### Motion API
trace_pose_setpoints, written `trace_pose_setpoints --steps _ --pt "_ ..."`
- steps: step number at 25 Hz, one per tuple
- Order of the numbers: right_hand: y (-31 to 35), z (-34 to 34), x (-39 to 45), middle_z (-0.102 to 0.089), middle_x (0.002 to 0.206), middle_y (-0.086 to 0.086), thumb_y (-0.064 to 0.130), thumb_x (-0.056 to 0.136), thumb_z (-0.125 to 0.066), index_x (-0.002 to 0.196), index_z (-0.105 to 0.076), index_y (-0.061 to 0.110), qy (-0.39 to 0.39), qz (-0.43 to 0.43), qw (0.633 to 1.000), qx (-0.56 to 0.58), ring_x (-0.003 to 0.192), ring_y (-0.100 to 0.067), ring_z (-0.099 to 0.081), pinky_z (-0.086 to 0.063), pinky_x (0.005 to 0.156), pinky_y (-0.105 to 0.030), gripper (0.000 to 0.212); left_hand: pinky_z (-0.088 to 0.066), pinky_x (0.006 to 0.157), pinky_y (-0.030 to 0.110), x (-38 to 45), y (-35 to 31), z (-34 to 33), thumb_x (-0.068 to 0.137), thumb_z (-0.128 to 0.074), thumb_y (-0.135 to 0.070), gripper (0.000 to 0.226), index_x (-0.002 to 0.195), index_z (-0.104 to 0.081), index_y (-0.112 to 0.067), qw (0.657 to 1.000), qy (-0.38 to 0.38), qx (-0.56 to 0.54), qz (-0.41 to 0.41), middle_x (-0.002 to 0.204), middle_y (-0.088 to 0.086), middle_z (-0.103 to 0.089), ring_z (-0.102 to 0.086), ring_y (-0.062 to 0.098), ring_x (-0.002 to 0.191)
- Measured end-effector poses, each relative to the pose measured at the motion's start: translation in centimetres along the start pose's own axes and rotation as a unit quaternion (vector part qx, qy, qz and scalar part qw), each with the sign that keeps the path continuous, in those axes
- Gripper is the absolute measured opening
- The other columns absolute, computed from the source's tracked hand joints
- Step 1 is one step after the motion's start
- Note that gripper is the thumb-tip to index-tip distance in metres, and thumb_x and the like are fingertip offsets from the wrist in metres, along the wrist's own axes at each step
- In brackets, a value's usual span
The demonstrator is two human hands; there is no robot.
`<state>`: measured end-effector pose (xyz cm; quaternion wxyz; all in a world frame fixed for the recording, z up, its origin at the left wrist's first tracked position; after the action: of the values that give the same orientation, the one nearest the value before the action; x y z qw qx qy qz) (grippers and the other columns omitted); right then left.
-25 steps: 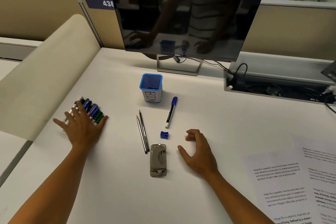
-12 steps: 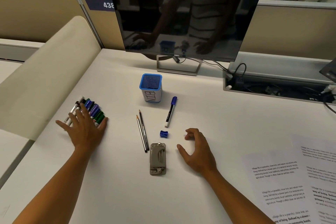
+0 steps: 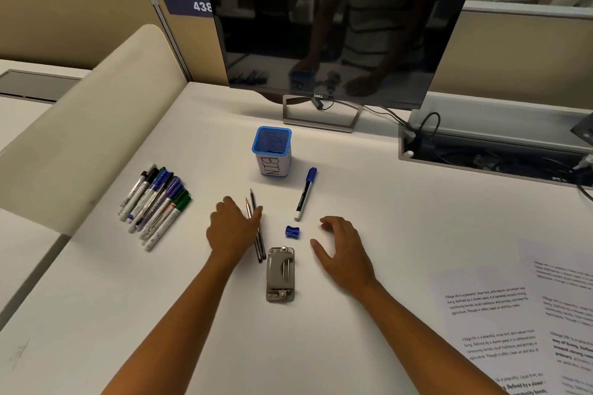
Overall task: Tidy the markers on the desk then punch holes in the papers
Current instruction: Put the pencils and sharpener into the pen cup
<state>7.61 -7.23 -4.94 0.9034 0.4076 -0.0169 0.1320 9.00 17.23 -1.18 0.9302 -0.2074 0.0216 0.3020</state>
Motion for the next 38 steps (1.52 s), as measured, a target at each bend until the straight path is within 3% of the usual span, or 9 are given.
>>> trace_pose_setpoints --steps 7,12,17,22,25,29,31,34,38 --pt "1.5 -0.8 6.2 -0.050 0.108 0.002 0.046 0.081 -0.073 0.112 -0.053 0.014 -0.008 -0.135 0.988 0.070 0.098 -0.014 -0.050 -0.043 0.080 -0.024 0.049 -0.048 0.089 0.043 -0.5 -1.7 -2.4 0.095 -0.048 -0.009 0.037 0.130 -0.039 -0.005 0.994 0.051 0.091 -0.022 0.130 0.014 -0.047 -0.049 0.034 0.117" --pt "2.6 -1.7 9.2 -0.056 0.112 -0.007 0.054 0.081 -0.070 0.112 -0.055 0.007 0.062 -0.209 0.974 -0.060 0.102 -0.023 -0.057 -0.045 0.074 -0.029 0.058 -0.049 0.089 0.039 -0.6 -2.0 -2.7 0.094 -0.052 -0.005 0.041 0.132 -0.039 -0.005 0.984 0.063 0.162 -0.030 0.131 0.013 -0.045 -0.050 0.030 0.115" --pt "2.7 -1.6 9.1 -0.059 0.118 -0.011 0.037 0.091 -0.064 0.120 -0.054 0.004 0.085 -0.221 0.967 -0.096 0.105 -0.025 -0.061 -0.041 0.073 -0.025 0.044 -0.050 0.085 0.038 -1.2 -1.8 -2.3 0.093 -0.052 0.000 0.042 0.132 -0.038 -0.004 0.982 0.068 0.163 -0.065 0.131 0.013 -0.041 -0.049 0.031 0.114" --pt "1.8 -0.4 7.3 -0.068 0.096 -0.011 0.032 0.095 -0.061 0.099 -0.061 0.005 0.063 -0.232 0.971 0.003 0.077 -0.022 -0.063 -0.045 0.061 -0.025 0.028 -0.042 0.079 0.043 -0.5 -1.3 -0.9 0.095 -0.046 -0.002 0.033 0.127 -0.040 0.004 0.988 0.149 0.016 -0.038 0.134 0.023 -0.038 -0.057 0.045 0.108" --pt "1.5 0.8 5.9 -0.069 0.080 -0.006 0.032 0.093 -0.062 0.092 -0.065 0.005 0.062 -0.288 0.940 0.169 0.069 -0.018 -0.066 -0.057 0.071 -0.033 0.027 -0.046 0.073 0.039 0.2 -1.7 0.6 0.100 -0.043 -0.015 0.023 0.116 -0.046 0.001 0.974 0.160 -0.161 0.013 0.116 0.023 -0.054 -0.057 0.030 0.087" --pt "4.5 0.7 3.6 -0.066 0.074 0.006 0.037 0.091 -0.064 0.092 -0.069 0.011 0.082 -0.232 0.948 0.203 0.065 -0.005 -0.059 -0.045 0.064 -0.018 0.026 -0.040 0.060 0.028 -1.7 -5.4 2.2 0.097 -0.056 -0.034 0.031 0.116 -0.050 -0.009 0.866 0.191 -0.455 0.076 0.104 0.009 -0.056 -0.043 0.015 0.069" --pt "6.3 0.4 2.3 -0.068 0.079 0.005 0.037 0.090 -0.066 0.094 -0.069 0.014 0.102 -0.179 0.949 0.239 0.068 -0.005 -0.060 -0.048 0.065 -0.016 0.023 -0.040 0.065 0.029 -2.9 -6.8 2.3 0.092 -0.064 -0.035 0.033 0.115 -0.055 -0.014 0.846 0.205 -0.489 0.057 0.101 0.006 -0.057 -0.044 0.017 0.075" --pt "7.3 0.6 0.7 -0.069 0.087 0.001 0.035 0.088 -0.070 0.094 -0.067 0.018 0.129 -0.118 0.953 0.246 0.073 -0.006 -0.059 -0.051 0.069 -0.018 0.019 -0.043 0.076 0.032 -4.4 -7.3 1.6 0.093 -0.063 -0.030 0.022 0.107 -0.058 -0.014 0.856 0.201 -0.475 0.037 0.095 0.002 -0.065 -0.052 0.017 0.080" --pt "5.5 2.3 -1.0 -0.065 0.090 0.010 0.037 0.081 -0.077 0.101 -0.061 0.023 0.080 -0.089 0.964 0.238 0.083 -0.007 -0.060 -0.051 0.070 -0.016 0.029 -0.043 0.066 0.026 -7.0 -7.9 0.7 0.101 -0.050 -0.026 0.016 0.096 -0.059 -0.013 0.868 0.128 -0.480 0.014 0.070 0.002 -0.055 -0.049 0.014 0.066"
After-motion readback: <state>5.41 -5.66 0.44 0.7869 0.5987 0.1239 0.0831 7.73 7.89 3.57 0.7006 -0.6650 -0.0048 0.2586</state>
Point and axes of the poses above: each hand's wrist, its own x-axis towards the middle knuckle, its own z-axis out of the back of the hand, y = z × x, the point moved 3 cm from there along x, towards the middle knuckle
